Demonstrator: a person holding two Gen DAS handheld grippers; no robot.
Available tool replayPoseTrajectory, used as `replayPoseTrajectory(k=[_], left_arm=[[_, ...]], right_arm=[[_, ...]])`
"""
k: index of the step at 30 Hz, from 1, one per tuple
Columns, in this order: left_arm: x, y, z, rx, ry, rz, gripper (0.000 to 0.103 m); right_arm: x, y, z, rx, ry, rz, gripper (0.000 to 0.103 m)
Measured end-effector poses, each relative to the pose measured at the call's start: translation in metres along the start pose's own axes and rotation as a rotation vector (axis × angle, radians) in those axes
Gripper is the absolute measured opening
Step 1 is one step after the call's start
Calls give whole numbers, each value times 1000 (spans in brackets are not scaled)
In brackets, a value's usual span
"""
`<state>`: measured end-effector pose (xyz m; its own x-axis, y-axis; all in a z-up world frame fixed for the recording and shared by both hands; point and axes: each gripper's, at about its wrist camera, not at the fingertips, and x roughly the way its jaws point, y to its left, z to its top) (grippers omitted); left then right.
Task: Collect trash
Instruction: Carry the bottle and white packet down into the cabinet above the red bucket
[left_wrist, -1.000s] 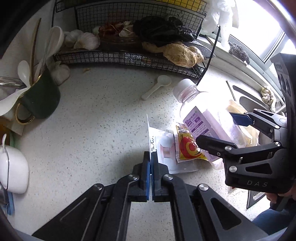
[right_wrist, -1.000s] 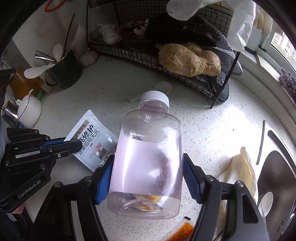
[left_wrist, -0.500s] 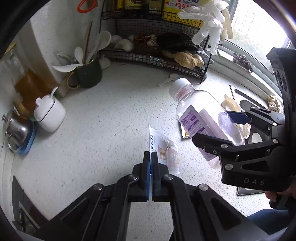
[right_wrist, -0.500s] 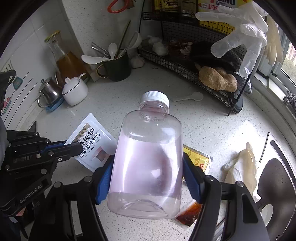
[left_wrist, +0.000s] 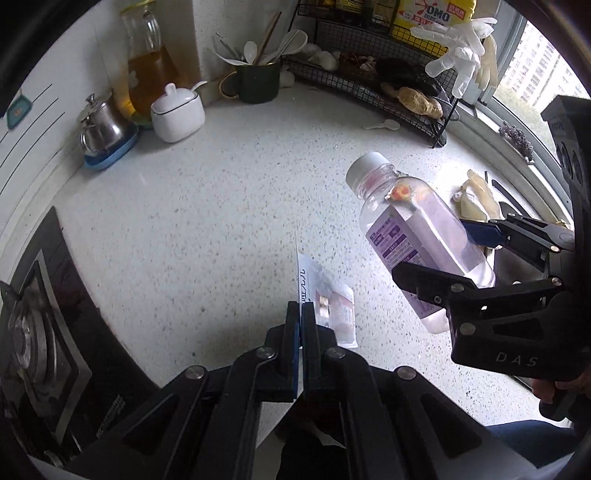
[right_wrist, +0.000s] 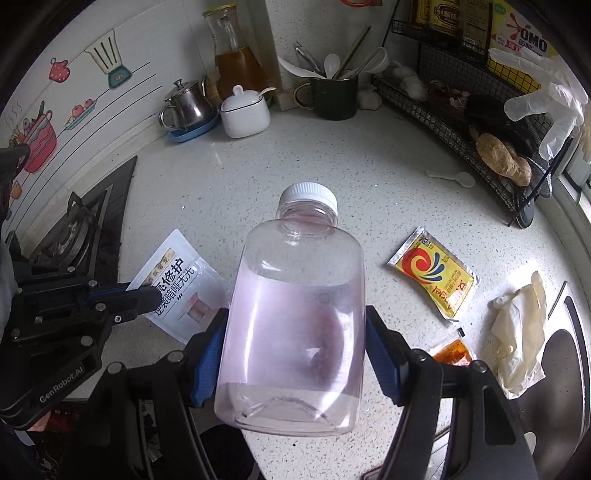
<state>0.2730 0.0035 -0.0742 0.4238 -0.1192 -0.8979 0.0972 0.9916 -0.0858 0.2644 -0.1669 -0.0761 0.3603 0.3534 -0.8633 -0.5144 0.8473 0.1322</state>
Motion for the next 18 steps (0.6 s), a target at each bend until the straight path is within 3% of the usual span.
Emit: replayPoseTrajectory(k=[8,18], left_arm=[[-23,2,-60,-31,-14,5,1],[-63,-3,-165,-70,2,14,1]], right_arm=[[-13,31,-43,-26,-4,28,67],[-45,87,-124,-26,27,53,67]])
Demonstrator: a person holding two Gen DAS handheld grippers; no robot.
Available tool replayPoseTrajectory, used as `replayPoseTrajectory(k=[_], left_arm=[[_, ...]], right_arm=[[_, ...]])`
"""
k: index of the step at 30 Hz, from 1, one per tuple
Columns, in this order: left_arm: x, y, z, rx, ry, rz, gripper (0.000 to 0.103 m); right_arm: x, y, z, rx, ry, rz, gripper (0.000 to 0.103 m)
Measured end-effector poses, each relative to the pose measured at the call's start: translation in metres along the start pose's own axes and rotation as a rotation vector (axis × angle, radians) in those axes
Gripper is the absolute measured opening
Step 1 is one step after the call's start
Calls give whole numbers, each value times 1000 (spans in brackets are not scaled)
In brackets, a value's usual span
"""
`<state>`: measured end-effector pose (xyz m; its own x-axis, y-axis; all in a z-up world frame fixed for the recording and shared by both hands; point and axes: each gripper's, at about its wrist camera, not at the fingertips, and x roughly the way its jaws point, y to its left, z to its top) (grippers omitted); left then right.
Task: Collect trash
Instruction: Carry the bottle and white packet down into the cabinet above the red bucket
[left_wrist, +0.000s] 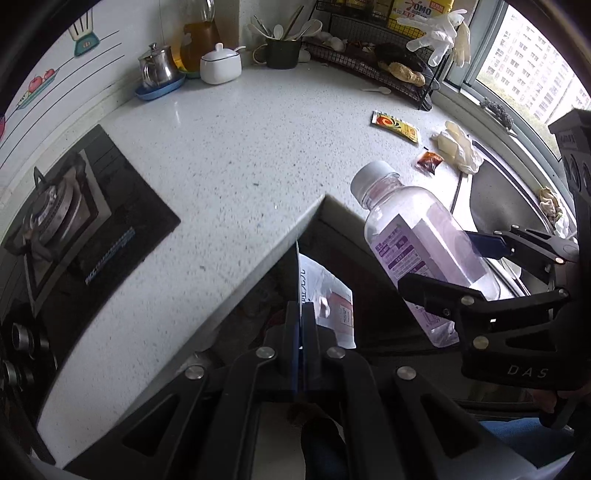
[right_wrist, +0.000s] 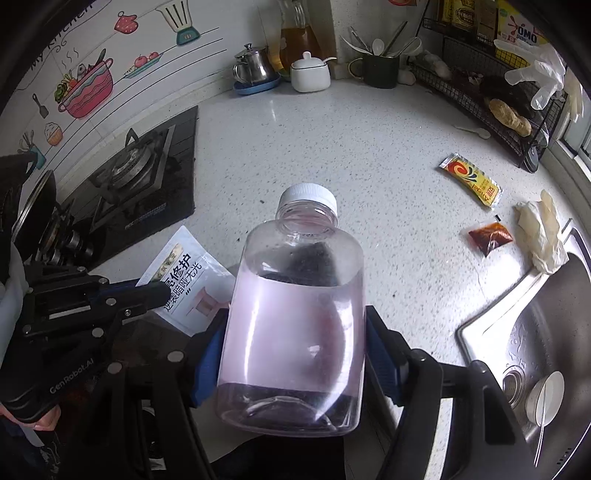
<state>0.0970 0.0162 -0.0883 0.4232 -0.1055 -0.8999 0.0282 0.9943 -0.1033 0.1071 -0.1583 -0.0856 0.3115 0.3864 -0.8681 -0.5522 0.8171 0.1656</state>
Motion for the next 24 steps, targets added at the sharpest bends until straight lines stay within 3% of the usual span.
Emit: replayPoseTrajectory(k=[9,15,24], left_arm=[[18,5,-71,-25,83,7,1],[58,9,-103,-54,140,3,0],[145,12,-142,-92,159,1,1]], right_arm=[[27,28,-60,10,86,13,67],[66,29,-91,9,155,5,67],[153,11,-127,-2,169,12,67]])
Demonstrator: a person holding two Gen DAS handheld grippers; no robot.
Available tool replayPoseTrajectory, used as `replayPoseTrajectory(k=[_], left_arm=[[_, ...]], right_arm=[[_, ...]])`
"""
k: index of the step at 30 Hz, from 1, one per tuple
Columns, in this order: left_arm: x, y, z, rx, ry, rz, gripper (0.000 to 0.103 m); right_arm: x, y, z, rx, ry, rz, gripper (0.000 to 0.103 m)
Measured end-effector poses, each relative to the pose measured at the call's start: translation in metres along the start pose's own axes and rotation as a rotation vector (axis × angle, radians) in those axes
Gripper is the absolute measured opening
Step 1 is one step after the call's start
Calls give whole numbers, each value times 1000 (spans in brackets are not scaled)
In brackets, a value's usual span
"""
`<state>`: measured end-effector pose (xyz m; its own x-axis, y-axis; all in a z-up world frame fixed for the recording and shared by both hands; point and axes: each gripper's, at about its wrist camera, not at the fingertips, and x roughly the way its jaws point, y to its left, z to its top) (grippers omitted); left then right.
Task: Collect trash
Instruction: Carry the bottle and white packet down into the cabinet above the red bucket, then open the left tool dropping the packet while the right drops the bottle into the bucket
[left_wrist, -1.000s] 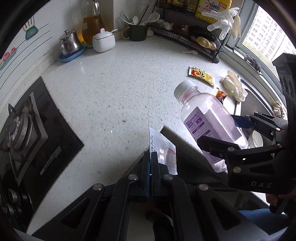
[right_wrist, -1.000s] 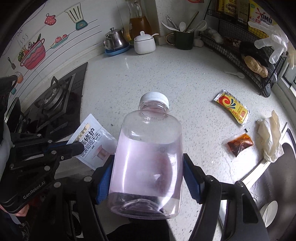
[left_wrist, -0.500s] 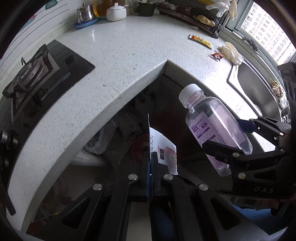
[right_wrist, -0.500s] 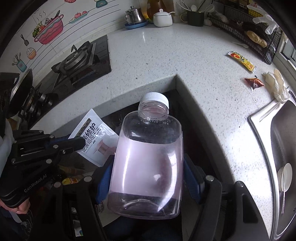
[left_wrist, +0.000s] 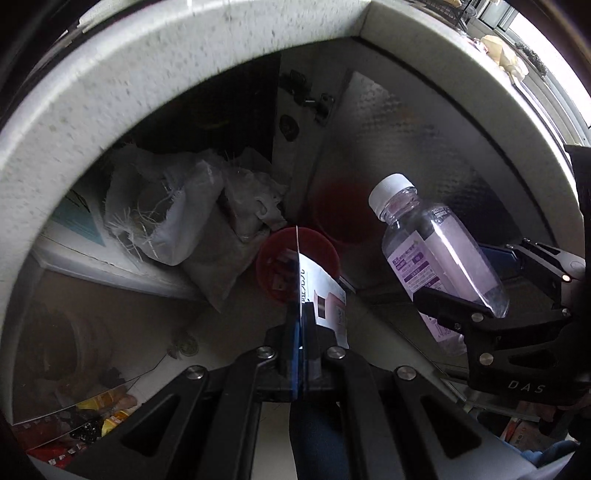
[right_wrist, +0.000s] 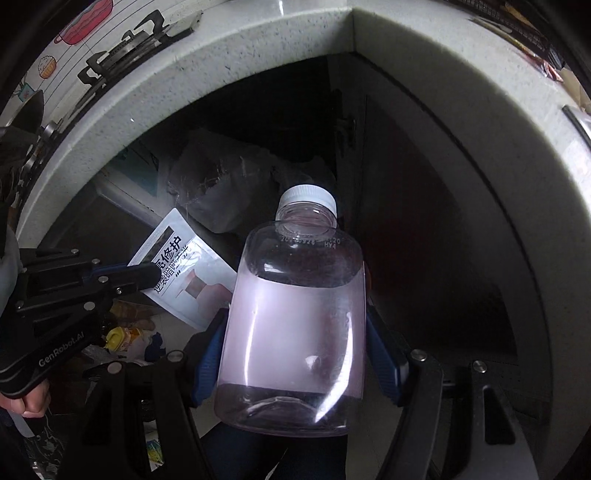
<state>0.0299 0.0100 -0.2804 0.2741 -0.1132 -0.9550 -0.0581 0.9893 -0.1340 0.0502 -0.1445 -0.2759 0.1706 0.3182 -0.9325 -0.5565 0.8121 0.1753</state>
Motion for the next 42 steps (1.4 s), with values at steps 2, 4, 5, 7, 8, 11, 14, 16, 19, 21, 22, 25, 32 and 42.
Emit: replayPoseTrajectory(k=[2,4,5,7,8,11,14,16,19,21,22,25,32,42], left_arm=[[22,3,-4,-5,1,2,1],[44,7,-7,-2,-7,4,1],[55,8,-9,-5,-10,10,1],[77,13,-5,-10,-11,8,1],[88,14,-4,-6,-15,8,1],[119,20,3,-19,-9,-22,1],[145,21,12,-23,-4,-45,0],[160,17,16,-7,-3,-35,0],[184,15,21,18,9,-25,0],[197,15,23,30,22,-27,1],[202,15,24,31,29,-33,1],[213,14,25,39,50,-40,1],[227,6,27,108,92,-23,7],[215,12,23,81,69,-5,44]], right_arm=[[22,-6,-3,4,1,-5,67],[46,-8,-6,4,2,-9,67],[57,-10,-7,3,3,-12,67],[81,-15,-9,8,11,-17,67],[92,-18,-10,8,11,-23,67],[118,-27,-6,13,1,-37,66],[142,-39,0,28,7,-40,66],[156,-45,3,47,2,-38,66],[176,-57,2,73,-6,-31,65],[191,-61,4,79,-1,-37,65],[195,-63,3,78,-1,-41,65],[193,-74,-5,71,-2,-51,65],[192,-80,-11,98,30,-54,65],[198,-74,-8,62,43,-46,65]])
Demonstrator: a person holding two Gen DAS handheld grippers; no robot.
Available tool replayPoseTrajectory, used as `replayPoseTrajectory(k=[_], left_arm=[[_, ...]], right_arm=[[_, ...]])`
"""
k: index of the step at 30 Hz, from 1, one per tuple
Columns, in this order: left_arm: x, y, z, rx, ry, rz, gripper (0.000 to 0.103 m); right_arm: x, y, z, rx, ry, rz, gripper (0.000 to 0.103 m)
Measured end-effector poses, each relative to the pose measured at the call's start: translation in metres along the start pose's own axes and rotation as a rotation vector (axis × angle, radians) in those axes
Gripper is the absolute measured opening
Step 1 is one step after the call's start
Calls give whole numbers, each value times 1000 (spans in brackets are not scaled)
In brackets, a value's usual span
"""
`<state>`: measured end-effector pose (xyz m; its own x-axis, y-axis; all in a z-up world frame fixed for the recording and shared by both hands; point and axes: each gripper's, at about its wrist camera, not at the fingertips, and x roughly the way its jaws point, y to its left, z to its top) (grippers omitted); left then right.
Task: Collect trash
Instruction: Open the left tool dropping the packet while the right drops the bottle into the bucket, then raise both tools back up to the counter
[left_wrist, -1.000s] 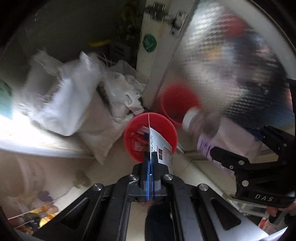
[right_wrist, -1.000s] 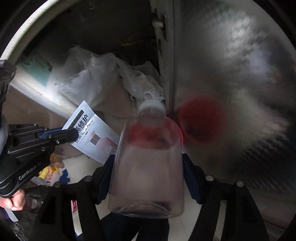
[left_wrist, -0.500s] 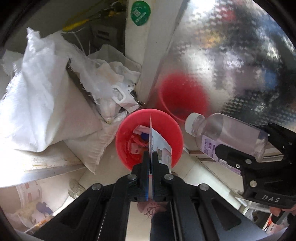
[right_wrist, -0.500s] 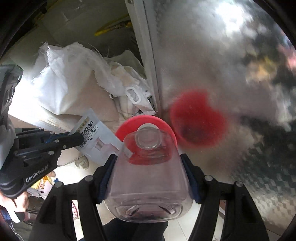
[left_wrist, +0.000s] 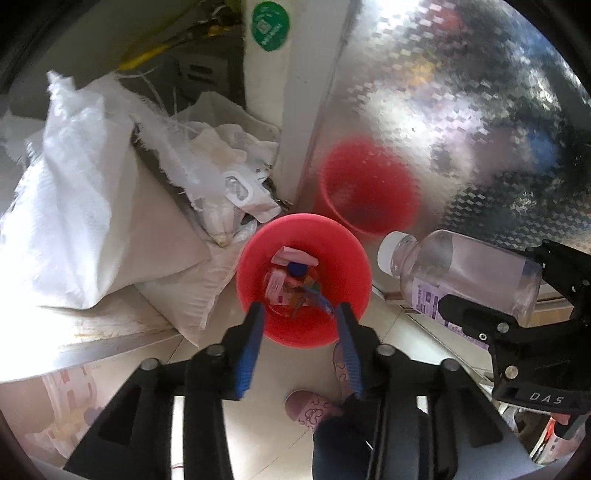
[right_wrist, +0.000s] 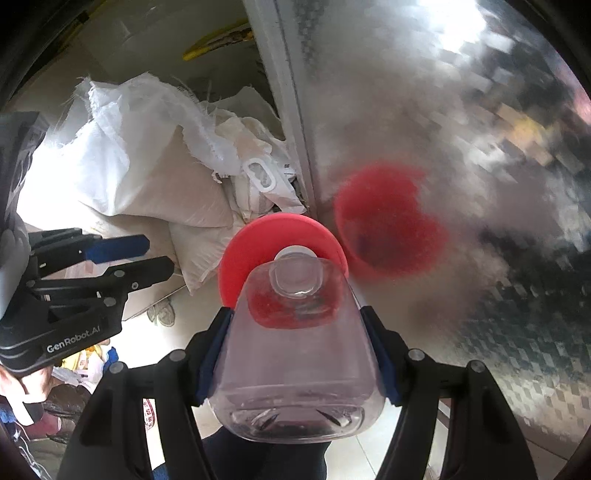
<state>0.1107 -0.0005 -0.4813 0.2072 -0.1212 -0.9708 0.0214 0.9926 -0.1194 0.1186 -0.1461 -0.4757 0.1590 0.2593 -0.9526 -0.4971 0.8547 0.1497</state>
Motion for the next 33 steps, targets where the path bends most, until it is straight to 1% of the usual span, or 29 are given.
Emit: replayPoseTrajectory(k=[1,2,4,6,13,18,21,23,27,28,30,33], left_arm=[[-2,2,-1,-7,6,-3,49],[-3,4,-1,-12,8,-6,52],[-6,7,-4,-19,2,11,60],[-7,11,-7,-23,-3,31,65],[-9,30,-17,-88,-4,59,69],[-14,37,-22,-117,-7,77,70],[-16,40,-26,-127,-5,89,72],[-16,43,-29,-136,3,80,74],[-20,45,-33,-144,10,94,76],[-23,45,-35,-146,4,93,79],[-30,44,-38,-157,-2,88,81],[-42,42,-41,-157,-8,86,81]], right_arm=[[1,2,1,-11,0,4,65],[2,3,1,-21,-1,6,65],[3,6,1,-38,0,11,65],[4,9,1,-54,3,19,65],[10,24,7,-126,21,49,65],[15,33,10,-159,29,80,66],[16,38,10,-177,29,74,66],[15,41,9,-190,28,70,66],[19,46,8,-210,68,72,67],[17,47,9,-213,67,74,68],[9,50,8,-217,41,67,79],[-3,54,7,-237,15,52,81]])
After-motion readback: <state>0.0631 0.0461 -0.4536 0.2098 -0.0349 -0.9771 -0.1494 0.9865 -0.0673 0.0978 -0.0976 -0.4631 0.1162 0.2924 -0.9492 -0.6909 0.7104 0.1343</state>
